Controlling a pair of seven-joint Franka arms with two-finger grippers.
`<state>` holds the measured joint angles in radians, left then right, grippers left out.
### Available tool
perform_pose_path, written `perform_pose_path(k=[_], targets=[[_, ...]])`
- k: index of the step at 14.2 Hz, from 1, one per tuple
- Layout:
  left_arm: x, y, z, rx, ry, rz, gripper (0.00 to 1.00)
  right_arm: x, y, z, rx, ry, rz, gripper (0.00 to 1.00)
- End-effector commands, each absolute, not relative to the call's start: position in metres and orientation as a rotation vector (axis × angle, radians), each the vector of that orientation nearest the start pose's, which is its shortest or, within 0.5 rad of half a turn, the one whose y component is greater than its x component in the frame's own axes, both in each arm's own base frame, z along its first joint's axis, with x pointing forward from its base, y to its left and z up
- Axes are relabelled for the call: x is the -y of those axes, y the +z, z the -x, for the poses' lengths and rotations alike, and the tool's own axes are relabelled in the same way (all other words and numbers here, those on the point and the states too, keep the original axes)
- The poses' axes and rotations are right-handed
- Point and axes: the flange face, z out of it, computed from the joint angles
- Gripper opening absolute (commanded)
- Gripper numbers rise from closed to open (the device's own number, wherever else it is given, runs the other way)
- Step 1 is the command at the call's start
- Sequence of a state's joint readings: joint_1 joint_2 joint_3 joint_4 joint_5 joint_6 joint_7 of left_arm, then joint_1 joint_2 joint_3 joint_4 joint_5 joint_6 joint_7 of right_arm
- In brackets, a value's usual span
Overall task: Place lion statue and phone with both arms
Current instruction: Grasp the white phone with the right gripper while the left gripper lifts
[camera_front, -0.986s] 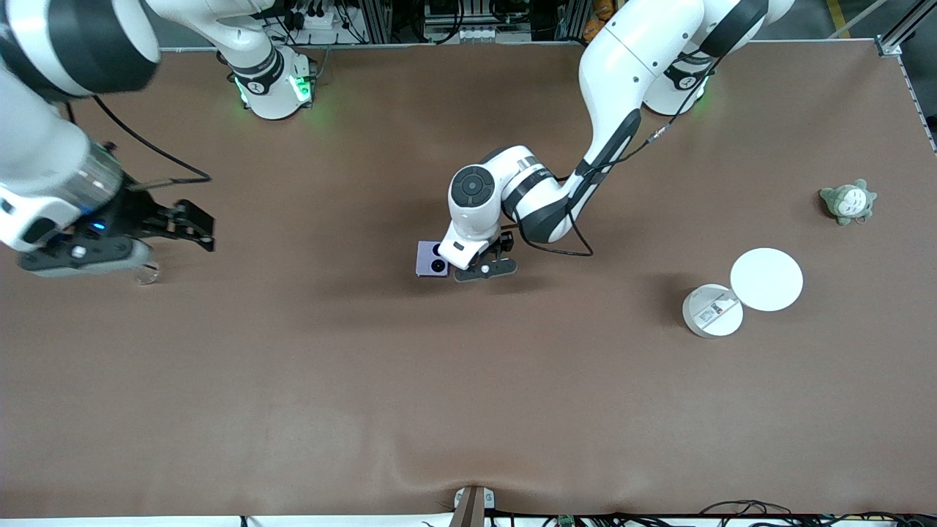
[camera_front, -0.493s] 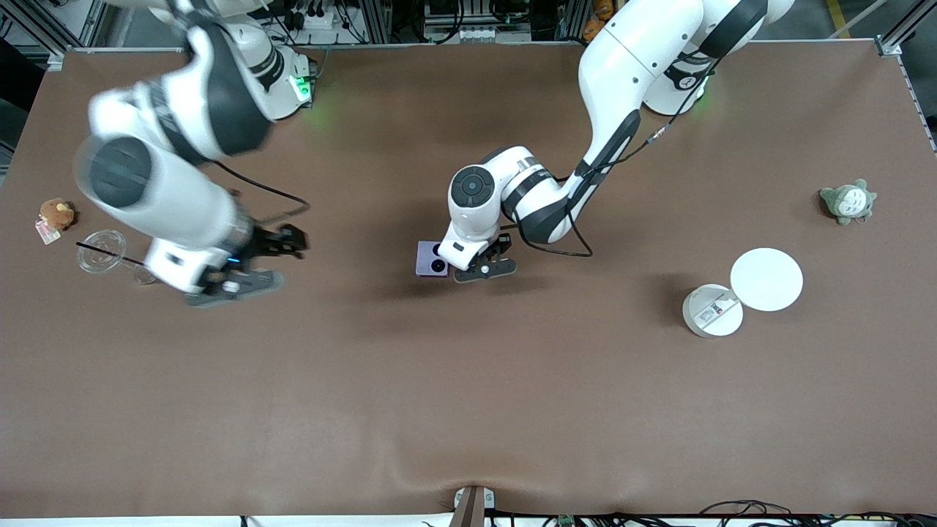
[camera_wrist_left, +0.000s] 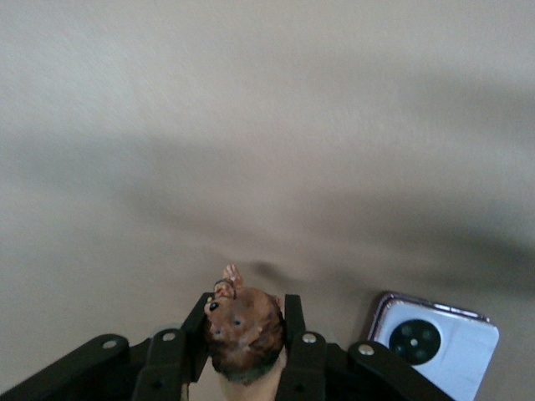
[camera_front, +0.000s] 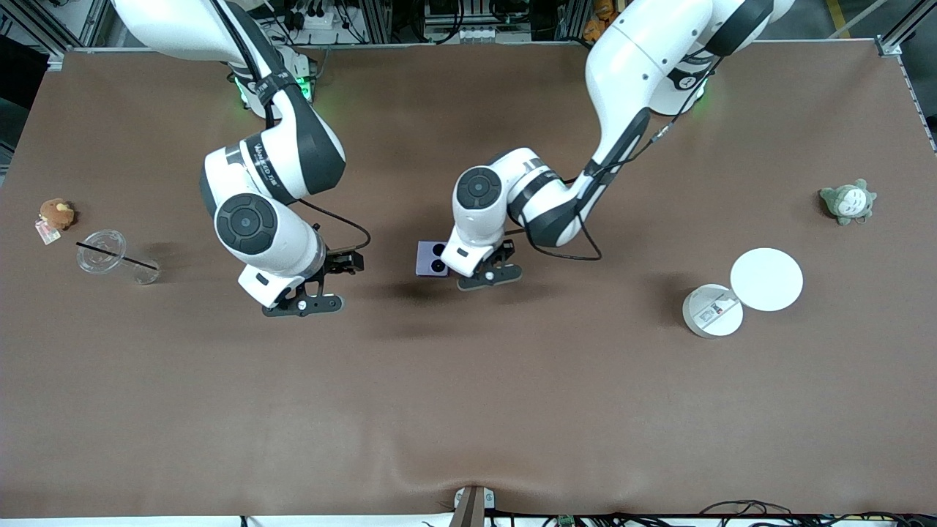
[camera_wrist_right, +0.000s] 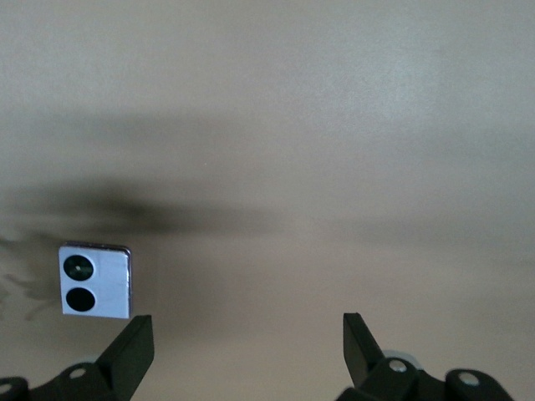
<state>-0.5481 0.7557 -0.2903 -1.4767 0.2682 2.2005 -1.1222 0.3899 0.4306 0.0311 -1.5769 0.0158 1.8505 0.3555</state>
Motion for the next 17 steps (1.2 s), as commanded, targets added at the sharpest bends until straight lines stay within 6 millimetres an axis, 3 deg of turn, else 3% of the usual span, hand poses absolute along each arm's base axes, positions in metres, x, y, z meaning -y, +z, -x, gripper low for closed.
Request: perform_pose_path(k=[1, 3, 5, 10, 12, 17], targets=[[0.467, 0.281, -0.539, 0.284, -0.082, 3.091, 0.0, -0.283, 0.383, -0.591, 0.007, 0.231, 3.166, 1.0], [0.435, 0.297, -0.562, 0.243, -0.088, 3.083, 0.0, -0.302, 0.376, -0.583, -0.039, 0.223, 3.17, 1.0], [0.405, 0.298, -0.578, 0.19, -0.057, 3.061, 0.0, -0.326, 0.369, -0.574, -0.093, 0.209, 3.173, 1.0], [0.35, 0.285, -0.603, 0.196, 0.001, 3.036, 0.0, -0.387, 0.313, -0.551, -0.212, 0.197, 3.18, 1.0], [0.332, 0.278, -0.61, 0.201, 0.022, 3.028, 0.0, -0.41, 0.29, -0.542, -0.172, 0.174, 3.174, 1.0], [0.269, 0.262, -0.628, 0.131, 0.082, 3.019, 0.0, -0.419, 0.246, -0.54, 0.0, 0.172, 3.169, 1.0]])
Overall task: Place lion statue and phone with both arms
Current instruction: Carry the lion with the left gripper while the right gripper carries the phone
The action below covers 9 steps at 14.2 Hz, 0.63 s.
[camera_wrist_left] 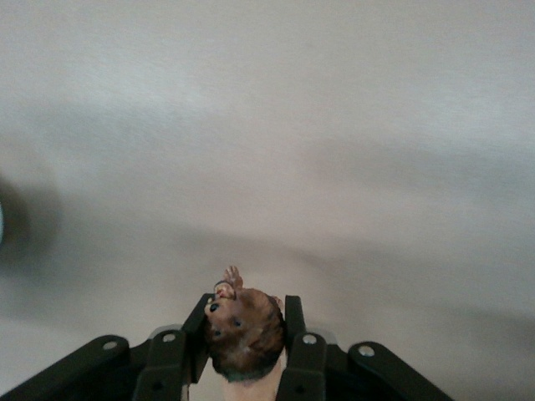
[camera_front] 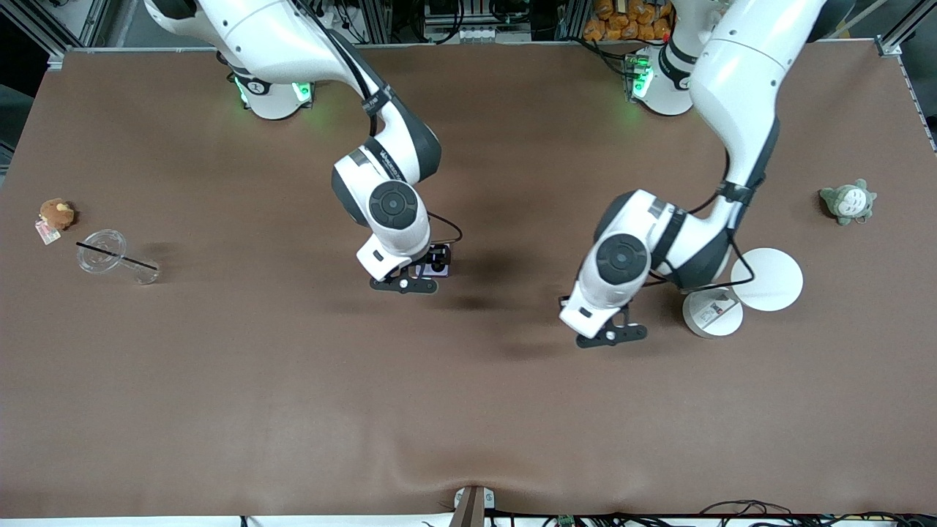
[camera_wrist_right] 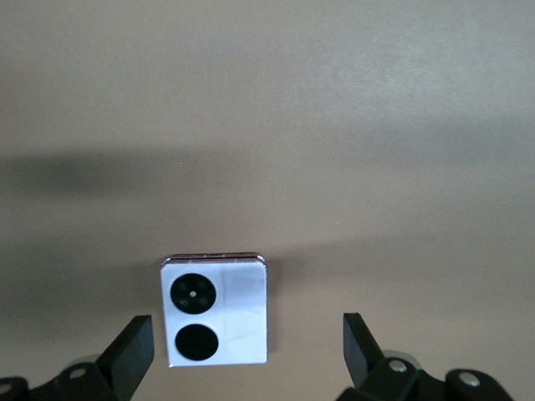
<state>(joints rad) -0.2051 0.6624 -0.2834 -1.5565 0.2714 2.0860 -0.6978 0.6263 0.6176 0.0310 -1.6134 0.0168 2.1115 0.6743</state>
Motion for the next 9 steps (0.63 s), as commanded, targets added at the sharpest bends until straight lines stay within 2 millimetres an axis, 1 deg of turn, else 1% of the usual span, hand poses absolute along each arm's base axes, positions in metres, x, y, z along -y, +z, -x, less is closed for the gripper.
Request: perform_pose_path(k=[1, 2, 3, 4, 5, 6, 8, 9], targets=[[0.257, 0.257, -0.63, 0.14, 0.096, 3.016, 0.0, -0.429, 0.241, -0.536, 0.012, 0.134, 3.152, 1.0], [0.252, 0.254, -0.63, 0.105, 0.109, 3.017, 0.0, -0.436, 0.234, -0.533, 0.004, 0.133, 3.138, 1.0], [0.246, 0.255, -0.631, 0.069, 0.11, 3.019, 0.0, -0.437, 0.231, -0.53, -0.001, 0.148, 3.135, 1.0], [0.228, 0.255, -0.635, 0.058, 0.122, 3.017, 0.0, -0.436, 0.226, -0.529, -0.001, 0.161, 3.141, 1.0], [0.215, 0.256, -0.636, 0.027, 0.129, 3.018, 0.0, -0.437, 0.222, -0.527, -0.001, 0.173, 3.146, 1.0], [0.21, 0.255, -0.634, -0.021, 0.142, 3.015, 0.0, -0.437, 0.214, -0.525, -0.013, 0.189, 3.154, 1.0], [0.192, 0.252, -0.637, -0.026, 0.158, 3.014, 0.0, -0.437, 0.204, -0.523, -0.053, 0.2, 3.16, 1.0], [0.183, 0.251, -0.639, -0.059, 0.163, 3.016, 0.0, -0.437, 0.203, -0.523, -0.053, 0.206, 3.163, 1.0]])
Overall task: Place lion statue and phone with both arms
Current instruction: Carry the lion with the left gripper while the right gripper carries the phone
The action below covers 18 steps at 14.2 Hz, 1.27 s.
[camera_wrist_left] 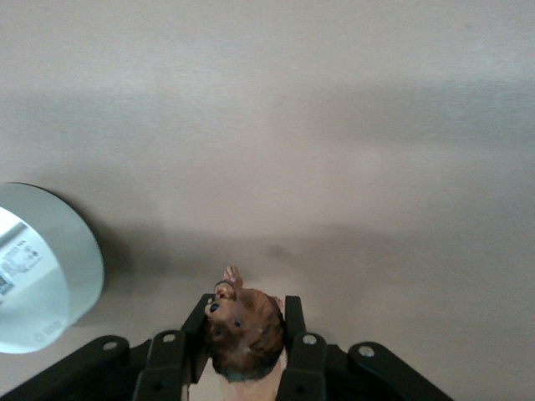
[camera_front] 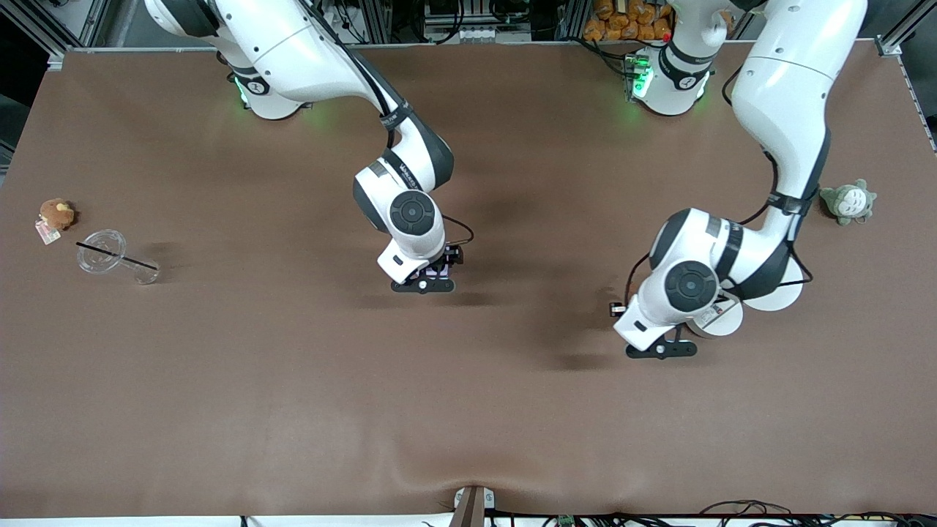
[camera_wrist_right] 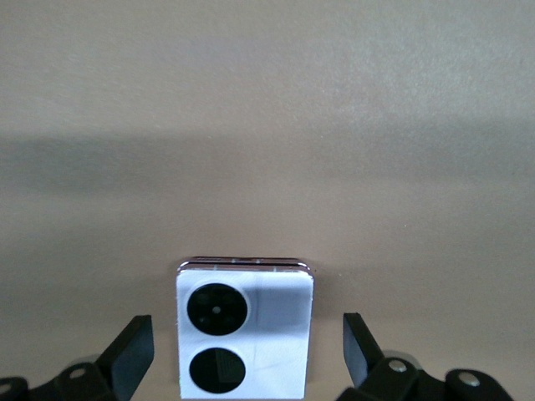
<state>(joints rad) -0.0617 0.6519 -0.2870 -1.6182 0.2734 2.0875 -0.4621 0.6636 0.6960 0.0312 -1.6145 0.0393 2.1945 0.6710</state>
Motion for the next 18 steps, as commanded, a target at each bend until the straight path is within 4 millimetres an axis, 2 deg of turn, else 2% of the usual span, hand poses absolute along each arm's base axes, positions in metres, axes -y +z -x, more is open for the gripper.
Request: perform_pose_path(k=[1, 2, 5, 11, 13, 14, 18], targets=[[0.169, 0.249, -0.642, -0.086, 0.175, 3.017, 0.0, -0.435, 0.199, -0.522, -0.055, 0.218, 3.169, 1.0], [0.154, 0.249, -0.646, -0.094, 0.172, 3.023, 0.0, -0.433, 0.195, -0.521, -0.058, 0.226, 3.173, 1.0], [0.142, 0.242, -0.646, -0.125, 0.156, 3.035, 0.0, -0.437, 0.187, -0.517, -0.101, 0.226, 3.174, 1.0], [0.136, 0.22, -0.638, -0.128, 0.112, 3.065, 0.0, -0.445, 0.173, -0.509, -0.135, 0.228, 3.174, 1.0], [0.135, 0.218, -0.637, -0.156, 0.107, 3.068, 0.0, -0.451, 0.17, -0.505, -0.156, 0.215, 3.17, 1.0], [0.128, 0.218, -0.639, -0.147, 0.106, 3.07, 0.0, -0.451, 0.169, -0.505, -0.156, 0.215, 3.17, 1.0], [0.123, 0.215, -0.638, -0.187, 0.11, 3.07, 0.02, -0.447, 0.165, -0.506, -0.161, 0.226, 3.178, 1.0]])
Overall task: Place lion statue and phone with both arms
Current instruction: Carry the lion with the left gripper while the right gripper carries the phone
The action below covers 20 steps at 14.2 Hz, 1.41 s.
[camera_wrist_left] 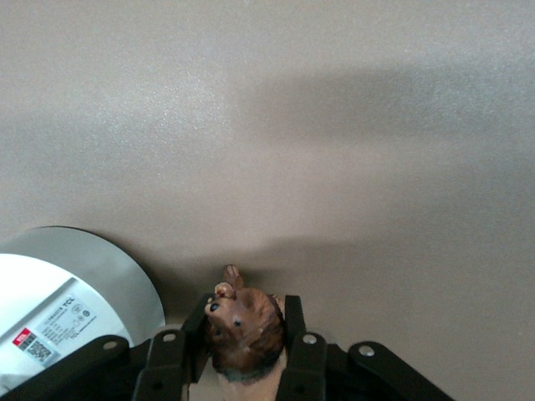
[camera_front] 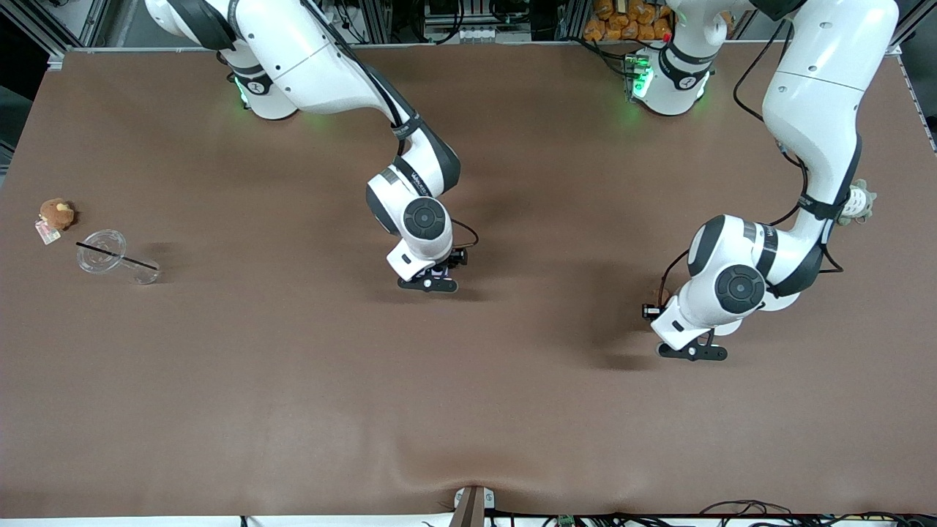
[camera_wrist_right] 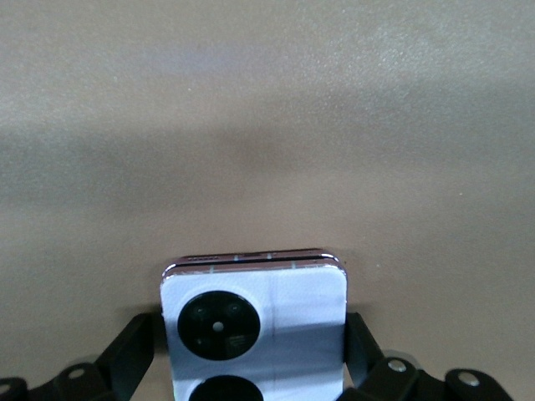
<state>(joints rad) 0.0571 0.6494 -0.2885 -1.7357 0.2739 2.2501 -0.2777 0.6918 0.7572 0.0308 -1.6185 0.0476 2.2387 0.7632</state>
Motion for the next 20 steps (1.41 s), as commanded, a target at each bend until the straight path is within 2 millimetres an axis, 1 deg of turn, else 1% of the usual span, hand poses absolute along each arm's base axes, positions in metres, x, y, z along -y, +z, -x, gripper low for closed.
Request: perform_pose_path(k=[1, 2, 3, 4, 5, 6, 7, 8, 9, 10, 11, 12, 13, 14, 15, 16, 17, 18, 19, 20], targets=[[0.123, 0.214, -0.638, -0.187, 0.11, 3.071, 0.04, -0.447, 0.164, -0.505, -0.161, 0.228, 3.179, 1.0], [0.123, 0.213, -0.638, -0.189, 0.113, 3.071, 0.06, -0.446, 0.164, -0.505, -0.163, 0.227, 3.179, 1.0], [0.123, 0.214, -0.639, -0.186, 0.111, 3.071, 0.18, -0.446, 0.164, -0.505, -0.163, 0.227, 3.179, 0.73], [0.124, 0.213, -0.638, -0.187, 0.113, 3.072, 0.5, -0.445, 0.164, -0.506, -0.166, 0.227, 3.179, 0.42], [0.124, 0.213, -0.639, -0.183, 0.114, 3.074, 0.92, -0.444, 0.164, -0.507, -0.168, 0.227, 3.179, 0.21], [0.123, 0.213, -0.639, -0.171, 0.116, 3.074, 1.0, -0.442, 0.166, -0.509, -0.175, 0.225, 3.177, 0.13], [0.124, 0.214, -0.639, -0.172, 0.116, 3.073, 1.0, -0.439, 0.169, -0.513, -0.186, 0.221, 3.177, 0.13], [0.126, 0.218, -0.639, -0.162, 0.112, 3.071, 1.0, -0.434, 0.177, -0.518, -0.201, 0.212, 3.173, 0.13], [0.129, 0.221, -0.639, -0.171, 0.105, 3.069, 1.0, -0.427, 0.191, -0.527, -0.227, 0.193, 3.162, 0.13], [0.132, 0.229, -0.639, -0.173, 0.101, 3.065, 1.0, -0.412, 0.211, -0.541, -0.276, 0.175, 3.152, 0.12], [0.14, 0.236, -0.637, -0.189, 0.114, 3.057, 1.0, -0.395, 0.236, -0.555, -0.323, 0.164, 3.143, 0.12], [0.147, 0.242, -0.635, -0.205, 0.13, 3.045, 1.0, -0.365, 0.265, -0.574, -0.381, 0.162, 3.13, 0.12], [0.153, 0.249, -0.633, -0.22, 0.139, 3.034, 1.0, -0.333, 0.287, -0.591, -0.435, 0.162, 3.121, 0.12], [0.157, 0.255, -0.631, -0.229, 0.15, 3.024, 1.0, -0.309, 0.302, -0.601, -0.448, 0.16, 3.117, 0.12], [0.156, 0.258, -0.629, -0.229, 0.164, 3.016, 1.0, -0.284, 0.31, -0.613, -0.464, 0.154, 3.11, 0.12], [0.155, 0.261, -0.628, -0.228, 0.172, 3.011, 1.0, -0.252, 0.318, -0.627, -0.486, 0.139, 3.098, 0.12], [0.155, 0.264, -0.628, -0.229, 0.176, 3.007, 1.0, -0.225, 0.323, -0.634, -0.455, 0.143, 3.099, 0.12], [0.156, 0.269, -0.627, -0.23, 0.175, 3.003, 1.0, -0.185, 0.323, -0.637, -0.425, 0.167, 3.104, 0.12], [0.156, 0.273, -0.627, -0.227, 0.174, 3.0, 1.0, -0.131, 0.321, -0.644, -0.422, 0.179, 3.098, 0.12], [0.157, 0.277, -0.626, -0.233, 0.173, 2.997, 1.0, -0.083, 0.319, -0.651, -0.374, 0.184, 3.094, 0.12]])
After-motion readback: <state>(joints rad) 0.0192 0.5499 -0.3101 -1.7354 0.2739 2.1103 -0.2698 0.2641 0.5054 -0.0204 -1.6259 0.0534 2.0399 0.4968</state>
